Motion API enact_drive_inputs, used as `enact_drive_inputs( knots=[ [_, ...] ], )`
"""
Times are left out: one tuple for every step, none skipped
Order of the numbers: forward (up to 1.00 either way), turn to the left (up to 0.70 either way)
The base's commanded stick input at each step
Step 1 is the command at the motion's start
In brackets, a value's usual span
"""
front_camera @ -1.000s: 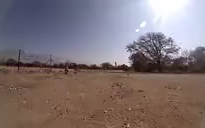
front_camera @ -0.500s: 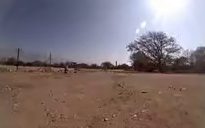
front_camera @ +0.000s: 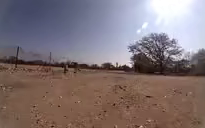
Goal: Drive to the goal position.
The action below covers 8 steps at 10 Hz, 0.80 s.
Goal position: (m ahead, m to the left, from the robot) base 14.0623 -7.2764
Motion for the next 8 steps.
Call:
enact_drive_inputs(
  knots=[
    [0.5,0.0],
    [0.5,0.0],
    [0.5,0.0],
    [0.5,0.0],
    [0.5,0.0],
    [0.5,0.0],
    [0.5,0.0],
    [0.5,0.0]
  ],
)
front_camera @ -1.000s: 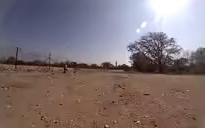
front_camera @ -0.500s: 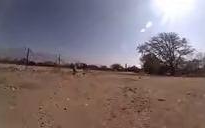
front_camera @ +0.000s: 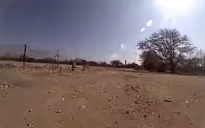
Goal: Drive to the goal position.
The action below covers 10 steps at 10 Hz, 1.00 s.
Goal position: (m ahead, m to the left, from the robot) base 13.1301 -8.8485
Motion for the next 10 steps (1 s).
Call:
enact_drive_inputs(
  knots=[
    [0.5,0.0],
    [0.5,0.0],
    [0.5,0.0],
    [0.5,0.0],
    [0.5,0.0],
    [0.5,0.0],
    [0.5,0.0],
    [0.5,0.0],
    [0.5,0.0],
    [0.5,0.0]
  ],
)
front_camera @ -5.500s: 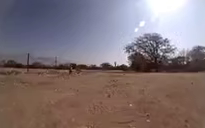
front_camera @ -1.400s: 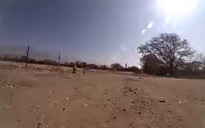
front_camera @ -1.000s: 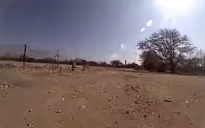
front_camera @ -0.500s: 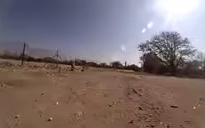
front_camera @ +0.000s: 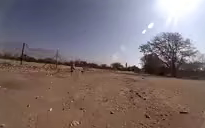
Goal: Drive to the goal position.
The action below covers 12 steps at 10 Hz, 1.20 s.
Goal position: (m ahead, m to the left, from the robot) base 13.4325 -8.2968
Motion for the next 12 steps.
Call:
enact_drive_inputs(
  knots=[
    [0.5,0.0],
    [0.5,0.0],
    [0.5,0.0],
    [0.5,0.0],
    [0.5,0.0],
    [0.5,0.0],
    [0.5,0.0],
    [0.5,0.0],
    [0.5,0.0],
    [0.5,0.0],
    [0.5,0.0],
    [0.5,0.0]
  ],
)
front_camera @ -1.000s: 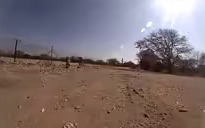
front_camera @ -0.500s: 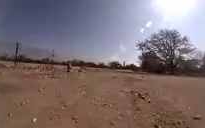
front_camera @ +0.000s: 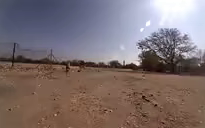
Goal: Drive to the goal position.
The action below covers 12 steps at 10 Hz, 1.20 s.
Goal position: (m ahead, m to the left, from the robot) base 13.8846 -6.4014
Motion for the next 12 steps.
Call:
enact_drive_inputs(
  knots=[
    [0.5,0.0],
    [0.5,0.0],
    [0.5,0.0],
    [0.5,0.0],
    [0.5,0.0],
    [0.5,0.0],
    [0.5,0.0],
    [0.5,0.0],
    [0.5,0.0],
    [0.5,0.0],
    [0.5,0.0],
    [0.5,0.0]
  ],
)
